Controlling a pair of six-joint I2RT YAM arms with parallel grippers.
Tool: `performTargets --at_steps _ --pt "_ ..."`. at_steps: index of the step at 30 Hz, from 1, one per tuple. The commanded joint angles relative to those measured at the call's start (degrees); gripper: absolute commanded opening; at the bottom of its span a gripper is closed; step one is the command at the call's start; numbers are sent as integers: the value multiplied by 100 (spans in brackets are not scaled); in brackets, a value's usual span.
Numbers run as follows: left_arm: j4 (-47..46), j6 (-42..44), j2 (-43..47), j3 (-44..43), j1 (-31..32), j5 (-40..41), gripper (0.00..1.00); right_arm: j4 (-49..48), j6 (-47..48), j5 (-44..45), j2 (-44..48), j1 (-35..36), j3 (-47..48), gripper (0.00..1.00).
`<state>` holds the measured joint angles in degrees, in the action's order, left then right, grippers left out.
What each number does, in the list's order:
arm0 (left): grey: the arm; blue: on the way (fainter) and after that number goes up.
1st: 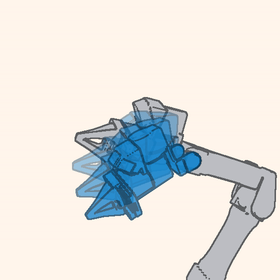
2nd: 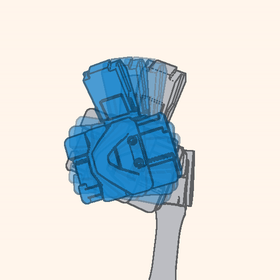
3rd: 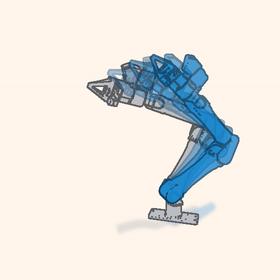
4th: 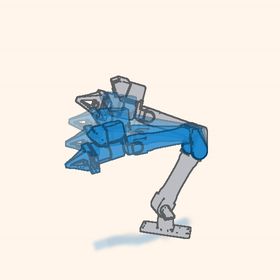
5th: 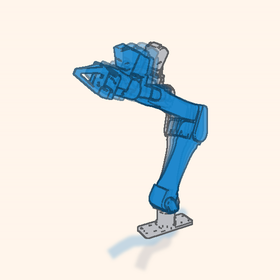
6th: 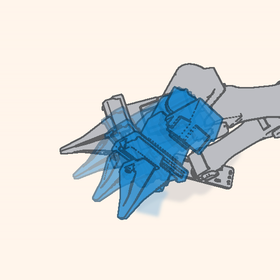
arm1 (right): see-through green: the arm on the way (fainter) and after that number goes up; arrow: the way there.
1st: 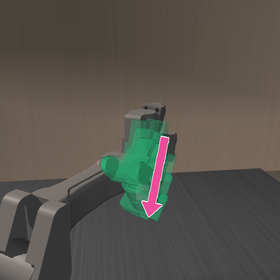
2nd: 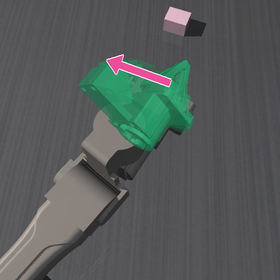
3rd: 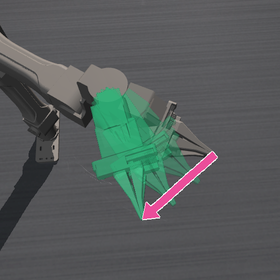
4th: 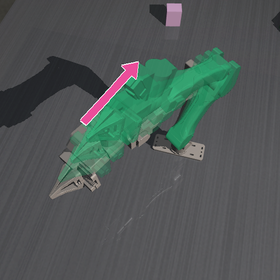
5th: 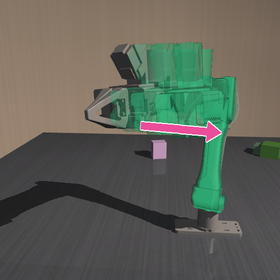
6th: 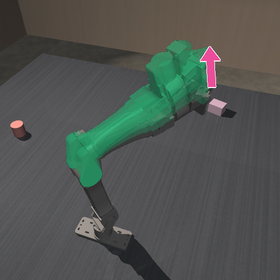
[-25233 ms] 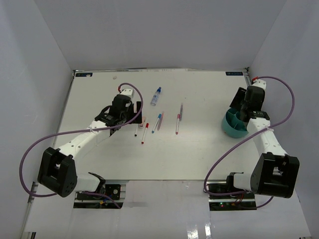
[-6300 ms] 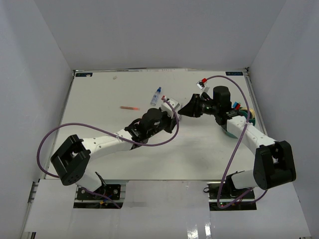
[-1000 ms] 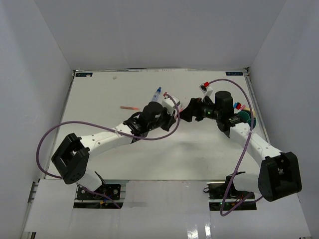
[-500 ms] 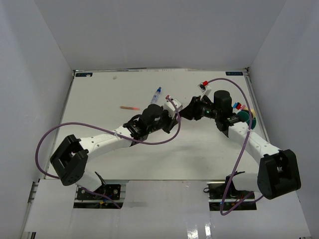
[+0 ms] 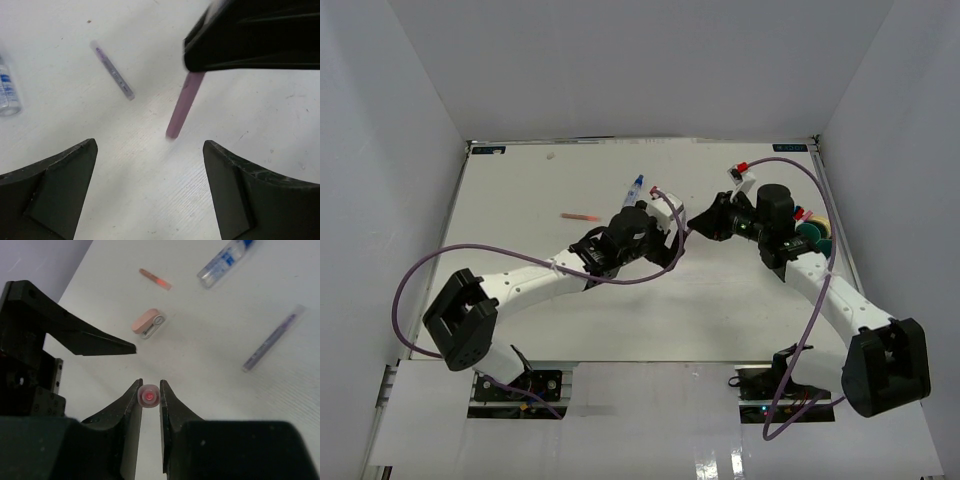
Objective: Sort the stationery into containers
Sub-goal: Place the pen in the storage box.
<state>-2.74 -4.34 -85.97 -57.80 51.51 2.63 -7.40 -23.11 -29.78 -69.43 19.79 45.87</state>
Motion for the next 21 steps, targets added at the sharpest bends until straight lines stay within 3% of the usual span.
performTargets --at_steps 1,5,9,13,21 --pt "624 -313 46 -433 -9 693 98 317 394 1031 508 -186 -130 10" --pt "1547 -926 203 -679 -359 757 98 1160 816 2684 904 -502 -52 9" --pt "2355 -1358 563 -698 -1342 230 98 1671 1229 4686 1325 -652 -7 8" --pt "2507 -1315 1038 -461 -1985 62 98 1751 1222 5699 1651 -880 -130 8" --pt "2392 -1210 1329 94 -2417 61 98 1829 1186 5966 1968 -1846 -157 8"
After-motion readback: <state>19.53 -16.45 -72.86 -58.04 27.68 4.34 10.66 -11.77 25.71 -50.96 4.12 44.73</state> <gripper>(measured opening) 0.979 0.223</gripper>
